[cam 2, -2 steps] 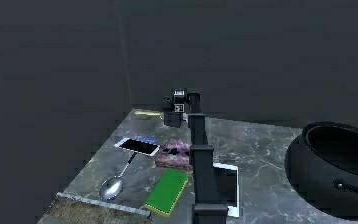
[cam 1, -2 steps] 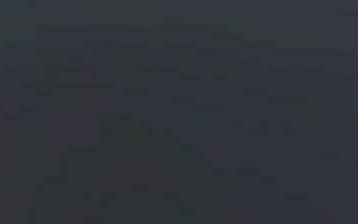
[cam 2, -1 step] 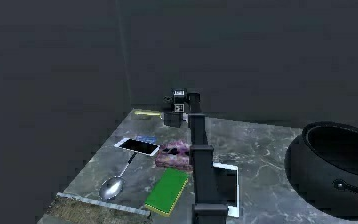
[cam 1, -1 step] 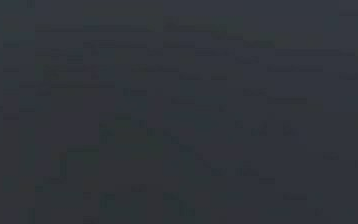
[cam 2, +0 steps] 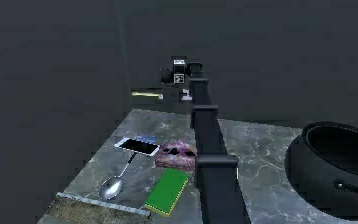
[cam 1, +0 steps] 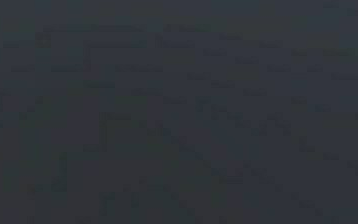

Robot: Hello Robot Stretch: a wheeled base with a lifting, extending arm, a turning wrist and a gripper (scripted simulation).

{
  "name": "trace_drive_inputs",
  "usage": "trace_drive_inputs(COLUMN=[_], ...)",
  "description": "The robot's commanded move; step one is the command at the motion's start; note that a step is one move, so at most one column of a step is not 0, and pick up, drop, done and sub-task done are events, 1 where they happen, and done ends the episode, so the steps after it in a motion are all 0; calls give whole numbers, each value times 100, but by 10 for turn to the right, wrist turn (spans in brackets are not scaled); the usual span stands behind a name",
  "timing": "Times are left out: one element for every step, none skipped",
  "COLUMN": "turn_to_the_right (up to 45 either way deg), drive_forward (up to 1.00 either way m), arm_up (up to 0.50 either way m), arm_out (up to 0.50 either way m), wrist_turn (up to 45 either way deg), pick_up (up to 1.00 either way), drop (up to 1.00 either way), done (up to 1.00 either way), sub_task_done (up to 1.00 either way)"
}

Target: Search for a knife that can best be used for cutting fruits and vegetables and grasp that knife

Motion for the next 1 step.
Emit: trace_drive_inputs(turn_to_the_right=[0], drive_forward=[0], arm_up=[0], arm_out=[0], wrist_turn=[0], pick_up=[0], drop=[0], done=[100], sub_task_done=[0])
